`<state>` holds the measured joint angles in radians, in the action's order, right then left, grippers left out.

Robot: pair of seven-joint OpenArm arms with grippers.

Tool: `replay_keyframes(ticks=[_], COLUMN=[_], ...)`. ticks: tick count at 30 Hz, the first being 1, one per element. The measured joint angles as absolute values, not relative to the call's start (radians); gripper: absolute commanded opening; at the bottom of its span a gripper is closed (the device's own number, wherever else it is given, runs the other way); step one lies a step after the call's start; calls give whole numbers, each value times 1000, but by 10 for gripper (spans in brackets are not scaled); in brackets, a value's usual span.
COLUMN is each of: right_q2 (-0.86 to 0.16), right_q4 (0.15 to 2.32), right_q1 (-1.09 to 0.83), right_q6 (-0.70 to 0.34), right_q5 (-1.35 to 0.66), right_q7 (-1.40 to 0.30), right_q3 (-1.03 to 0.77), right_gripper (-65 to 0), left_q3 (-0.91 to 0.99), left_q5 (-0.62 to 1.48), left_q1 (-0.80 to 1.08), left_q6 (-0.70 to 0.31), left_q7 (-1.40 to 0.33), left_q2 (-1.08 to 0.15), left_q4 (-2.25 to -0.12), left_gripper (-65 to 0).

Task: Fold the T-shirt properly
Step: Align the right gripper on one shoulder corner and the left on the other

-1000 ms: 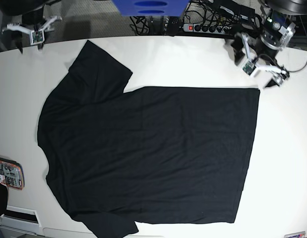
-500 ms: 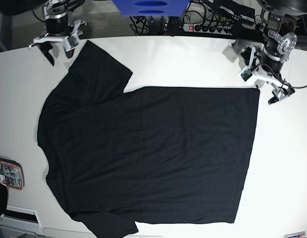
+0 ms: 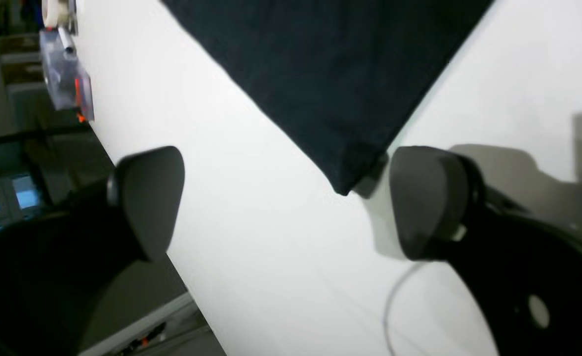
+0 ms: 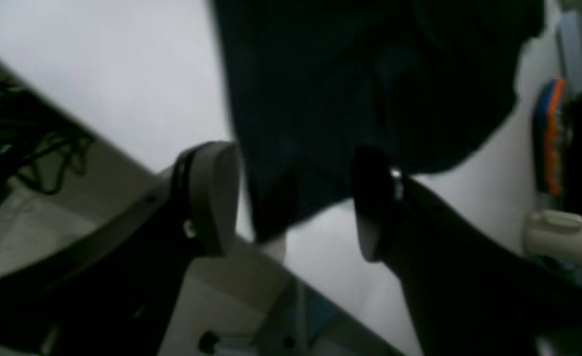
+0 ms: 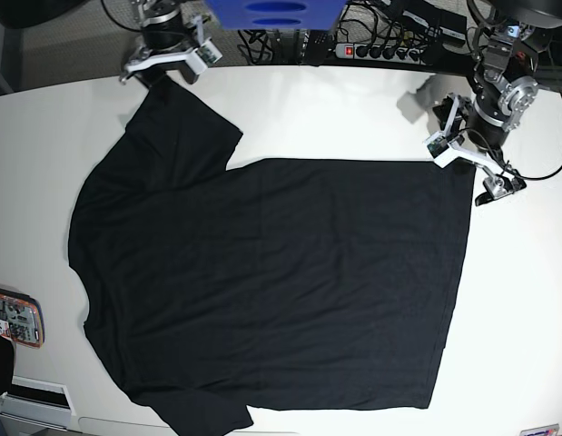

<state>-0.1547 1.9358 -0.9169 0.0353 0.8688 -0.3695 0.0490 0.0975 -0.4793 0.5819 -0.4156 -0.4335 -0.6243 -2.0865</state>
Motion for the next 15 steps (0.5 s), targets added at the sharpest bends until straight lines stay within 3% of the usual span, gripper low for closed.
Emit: replay_keyframes(ticks=[8, 15], right_q2=[-161, -161], right_q4=[1927, 1925], right_q1=[-901, -752], right_q6=[36, 45], right_q5=[868, 866], right_q7=[-408, -403], right_q3=[68, 77], right_gripper=[-304, -304], left_q3=[94, 94], left_q5=[-483, -483], left_q1=[577, 577], left_q6=[-415, -416], left_q7=[-434, -434], left_q2=[-624, -624], left_q4=[-2085, -2085], left_gripper=[0, 0])
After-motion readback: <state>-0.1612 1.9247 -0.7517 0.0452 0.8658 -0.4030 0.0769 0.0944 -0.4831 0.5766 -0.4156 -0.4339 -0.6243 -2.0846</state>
